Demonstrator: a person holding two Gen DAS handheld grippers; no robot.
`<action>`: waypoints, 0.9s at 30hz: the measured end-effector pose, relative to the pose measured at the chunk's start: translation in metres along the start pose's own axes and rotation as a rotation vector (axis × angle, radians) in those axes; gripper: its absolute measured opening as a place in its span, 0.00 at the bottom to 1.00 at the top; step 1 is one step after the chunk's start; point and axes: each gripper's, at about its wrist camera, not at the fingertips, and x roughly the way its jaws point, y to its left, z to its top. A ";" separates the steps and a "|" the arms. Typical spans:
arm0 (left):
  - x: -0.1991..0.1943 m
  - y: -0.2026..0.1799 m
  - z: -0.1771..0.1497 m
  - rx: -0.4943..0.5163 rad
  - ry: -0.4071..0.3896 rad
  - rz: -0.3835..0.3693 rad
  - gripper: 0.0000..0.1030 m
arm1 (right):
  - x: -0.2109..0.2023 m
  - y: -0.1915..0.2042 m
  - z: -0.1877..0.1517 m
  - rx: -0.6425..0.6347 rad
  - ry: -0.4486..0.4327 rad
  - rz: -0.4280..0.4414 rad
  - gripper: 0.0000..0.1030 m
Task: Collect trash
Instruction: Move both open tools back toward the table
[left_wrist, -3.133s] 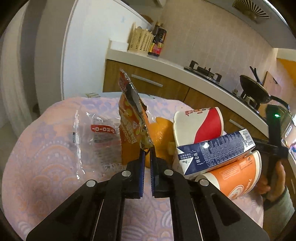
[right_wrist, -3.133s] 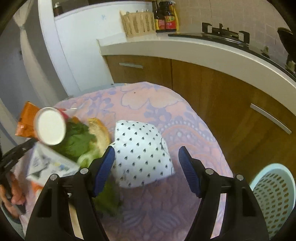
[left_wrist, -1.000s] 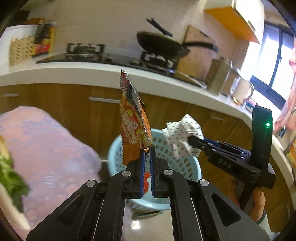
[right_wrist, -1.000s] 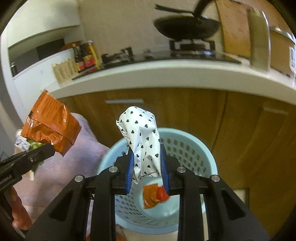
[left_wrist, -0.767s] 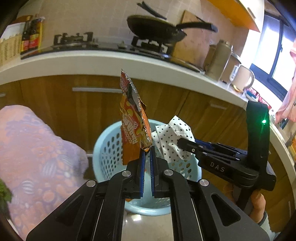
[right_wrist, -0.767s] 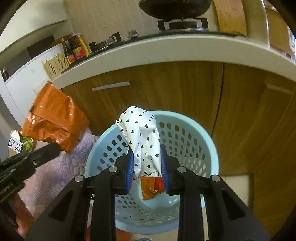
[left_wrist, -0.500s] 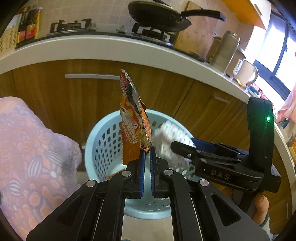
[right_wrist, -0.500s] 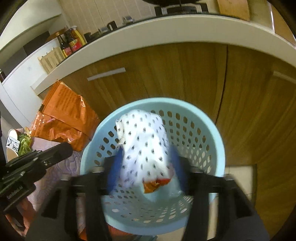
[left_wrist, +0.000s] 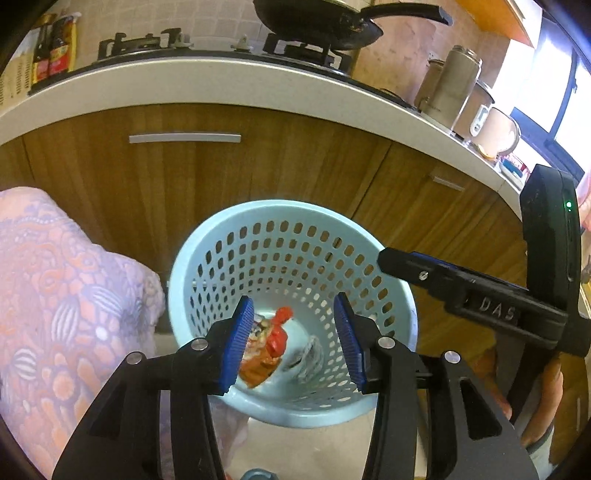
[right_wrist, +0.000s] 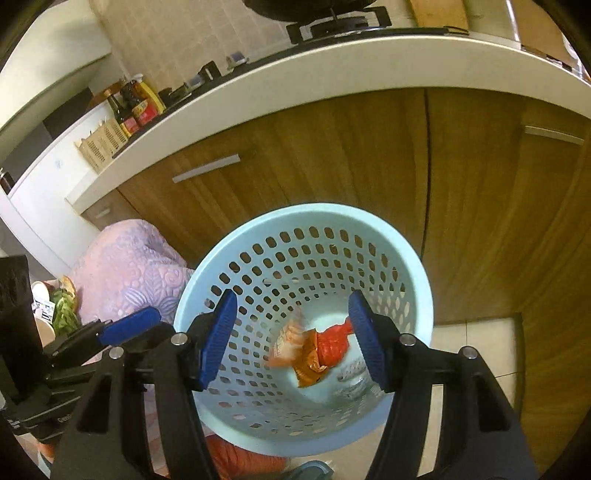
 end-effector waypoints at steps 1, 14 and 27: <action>-0.004 0.000 0.000 -0.002 -0.008 -0.003 0.41 | -0.001 0.002 0.001 0.001 -0.004 0.005 0.57; -0.109 0.015 -0.018 -0.034 -0.185 0.023 0.42 | -0.036 0.091 0.003 -0.158 -0.080 0.114 0.57; -0.244 0.112 -0.057 -0.211 -0.381 0.192 0.42 | -0.027 0.222 -0.033 -0.384 -0.055 0.296 0.57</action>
